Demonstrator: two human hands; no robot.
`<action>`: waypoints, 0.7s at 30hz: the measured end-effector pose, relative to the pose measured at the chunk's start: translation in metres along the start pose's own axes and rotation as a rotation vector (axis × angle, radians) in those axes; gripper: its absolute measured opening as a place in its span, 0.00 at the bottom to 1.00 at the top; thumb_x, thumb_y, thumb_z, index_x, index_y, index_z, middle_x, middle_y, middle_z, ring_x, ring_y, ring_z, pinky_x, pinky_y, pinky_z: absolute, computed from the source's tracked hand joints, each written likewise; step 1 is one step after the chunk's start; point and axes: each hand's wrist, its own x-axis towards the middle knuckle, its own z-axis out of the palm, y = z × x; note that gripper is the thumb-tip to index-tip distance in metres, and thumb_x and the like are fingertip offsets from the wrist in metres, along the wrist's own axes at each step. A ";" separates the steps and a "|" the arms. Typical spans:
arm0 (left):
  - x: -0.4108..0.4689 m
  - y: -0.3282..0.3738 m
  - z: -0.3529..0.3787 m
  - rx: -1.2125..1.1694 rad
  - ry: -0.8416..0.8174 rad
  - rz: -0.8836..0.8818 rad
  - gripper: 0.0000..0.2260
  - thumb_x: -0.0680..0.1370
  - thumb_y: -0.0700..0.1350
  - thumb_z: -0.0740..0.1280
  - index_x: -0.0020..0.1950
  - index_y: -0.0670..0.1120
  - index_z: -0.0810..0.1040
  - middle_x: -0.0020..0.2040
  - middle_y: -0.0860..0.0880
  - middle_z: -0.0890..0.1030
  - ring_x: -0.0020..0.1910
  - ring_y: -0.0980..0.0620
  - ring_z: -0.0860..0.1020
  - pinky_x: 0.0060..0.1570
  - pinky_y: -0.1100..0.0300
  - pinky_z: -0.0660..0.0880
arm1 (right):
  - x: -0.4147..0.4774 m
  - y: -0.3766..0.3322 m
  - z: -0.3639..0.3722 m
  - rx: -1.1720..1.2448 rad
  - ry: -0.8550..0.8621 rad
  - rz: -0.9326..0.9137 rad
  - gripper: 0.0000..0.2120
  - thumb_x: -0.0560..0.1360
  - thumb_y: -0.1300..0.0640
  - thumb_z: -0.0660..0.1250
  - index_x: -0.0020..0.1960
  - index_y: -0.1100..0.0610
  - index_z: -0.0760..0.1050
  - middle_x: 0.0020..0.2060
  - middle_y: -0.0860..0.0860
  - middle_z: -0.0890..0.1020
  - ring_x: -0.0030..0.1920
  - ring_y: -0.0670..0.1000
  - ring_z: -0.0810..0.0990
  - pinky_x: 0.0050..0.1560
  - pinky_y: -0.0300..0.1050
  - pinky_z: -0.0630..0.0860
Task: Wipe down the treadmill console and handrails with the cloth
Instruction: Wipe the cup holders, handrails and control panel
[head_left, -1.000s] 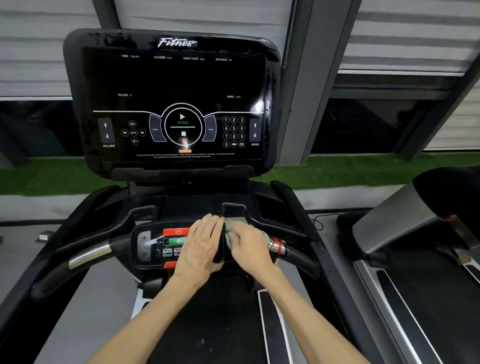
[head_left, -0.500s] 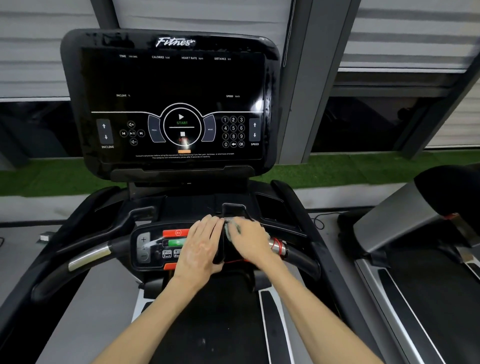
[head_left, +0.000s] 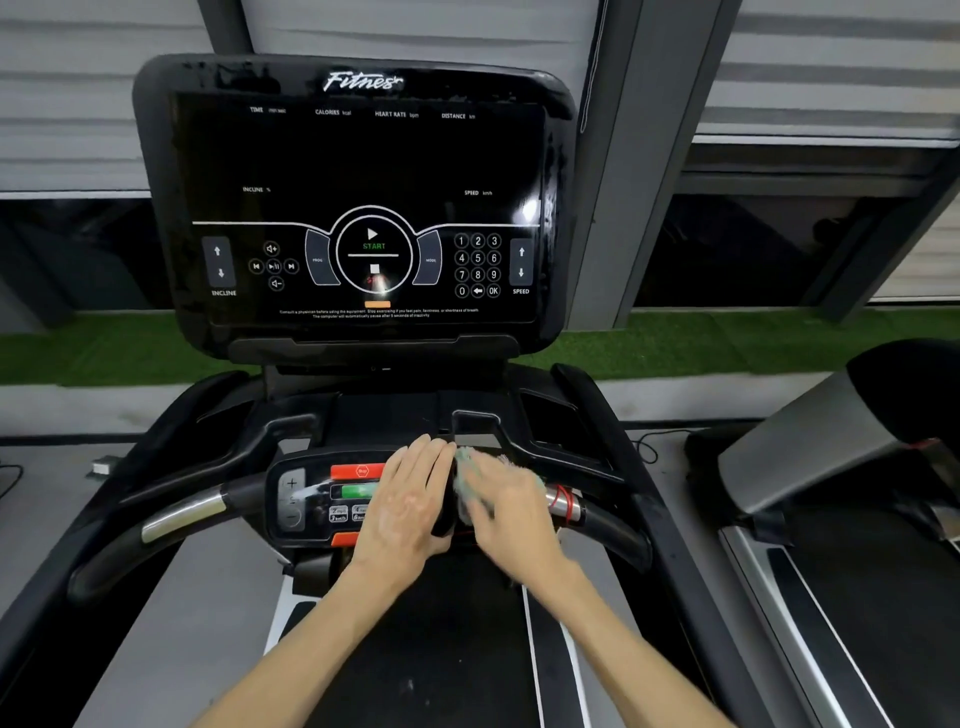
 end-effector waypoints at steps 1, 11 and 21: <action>0.000 0.000 0.000 -0.001 0.003 0.006 0.45 0.57 0.50 0.82 0.70 0.40 0.68 0.65 0.43 0.75 0.67 0.43 0.72 0.70 0.49 0.65 | -0.012 0.005 0.003 -0.046 -0.016 -0.059 0.20 0.74 0.61 0.65 0.65 0.56 0.76 0.66 0.51 0.77 0.67 0.51 0.73 0.69 0.49 0.68; 0.002 -0.001 -0.001 0.022 -0.033 -0.008 0.45 0.58 0.49 0.81 0.71 0.39 0.68 0.66 0.42 0.74 0.68 0.43 0.71 0.67 0.46 0.70 | 0.016 0.007 -0.013 0.109 -0.082 0.023 0.17 0.77 0.57 0.63 0.65 0.52 0.76 0.59 0.47 0.80 0.59 0.49 0.77 0.58 0.50 0.76; 0.004 0.000 -0.001 0.028 -0.024 0.012 0.44 0.59 0.51 0.80 0.70 0.39 0.68 0.65 0.43 0.74 0.67 0.43 0.72 0.68 0.46 0.70 | -0.045 0.071 -0.040 0.130 -0.039 0.329 0.20 0.78 0.61 0.63 0.69 0.52 0.73 0.66 0.45 0.76 0.66 0.46 0.74 0.65 0.38 0.68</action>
